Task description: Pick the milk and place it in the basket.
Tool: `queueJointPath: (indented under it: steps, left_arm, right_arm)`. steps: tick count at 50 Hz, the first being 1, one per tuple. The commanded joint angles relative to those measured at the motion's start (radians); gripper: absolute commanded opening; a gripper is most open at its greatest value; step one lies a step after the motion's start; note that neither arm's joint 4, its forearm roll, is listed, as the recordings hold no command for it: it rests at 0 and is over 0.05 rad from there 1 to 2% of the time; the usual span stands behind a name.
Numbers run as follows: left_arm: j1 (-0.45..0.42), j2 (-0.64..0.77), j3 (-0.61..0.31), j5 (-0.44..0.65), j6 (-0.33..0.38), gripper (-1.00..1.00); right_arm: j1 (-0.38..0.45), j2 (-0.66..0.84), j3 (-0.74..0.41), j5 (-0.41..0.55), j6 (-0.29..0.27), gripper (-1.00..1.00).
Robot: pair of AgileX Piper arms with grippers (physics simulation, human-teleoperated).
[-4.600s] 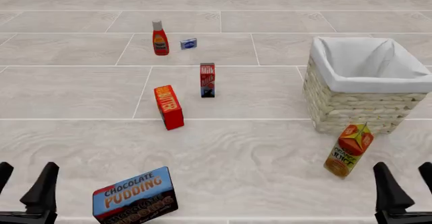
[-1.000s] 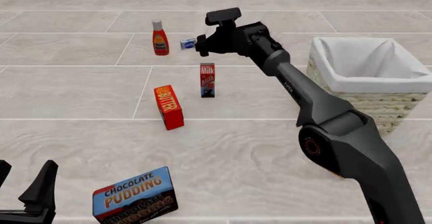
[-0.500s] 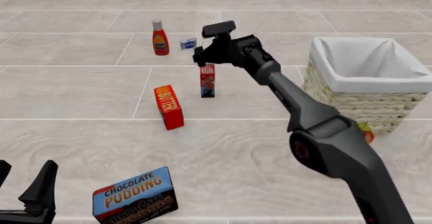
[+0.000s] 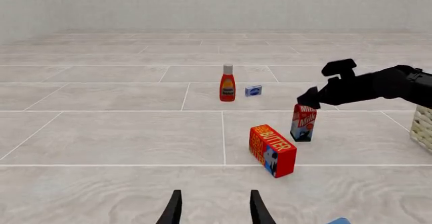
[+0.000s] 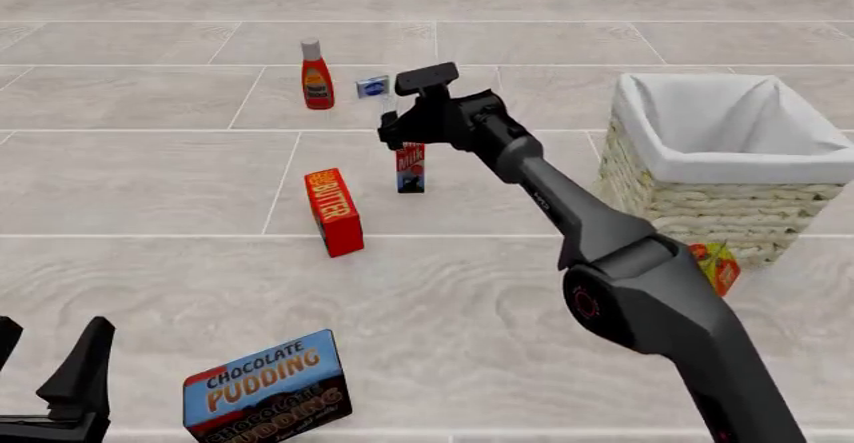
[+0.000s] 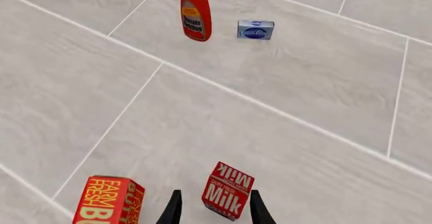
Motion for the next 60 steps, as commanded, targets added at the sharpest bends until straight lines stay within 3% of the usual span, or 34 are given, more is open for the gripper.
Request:
queueJointPath:
  steps: [1, 19, 37, 60]
  left_arm:
    - [0.000, 0.000, 0.000, 0.000, 0.000, 1.00]
    - [0.000, 0.000, 0.000, 0.000, 0.000, 1.00]
    - [0.000, 0.000, 0.000, 0.000, 0.000, 1.00]
    - [0.000, 0.000, 0.000, 0.000, 0.000, 1.00]
  right_arm:
    - [-0.001, 0.020, 0.008, -0.018, 0.001, 1.00]
    - [-0.016, 0.082, -0.064, 0.007, -0.012, 1.00]
    - [-0.009, 0.056, 0.026, -0.053, -0.009, 1.00]
    - [-0.008, 0.076, 0.046, -0.077, 0.000, 1.00]
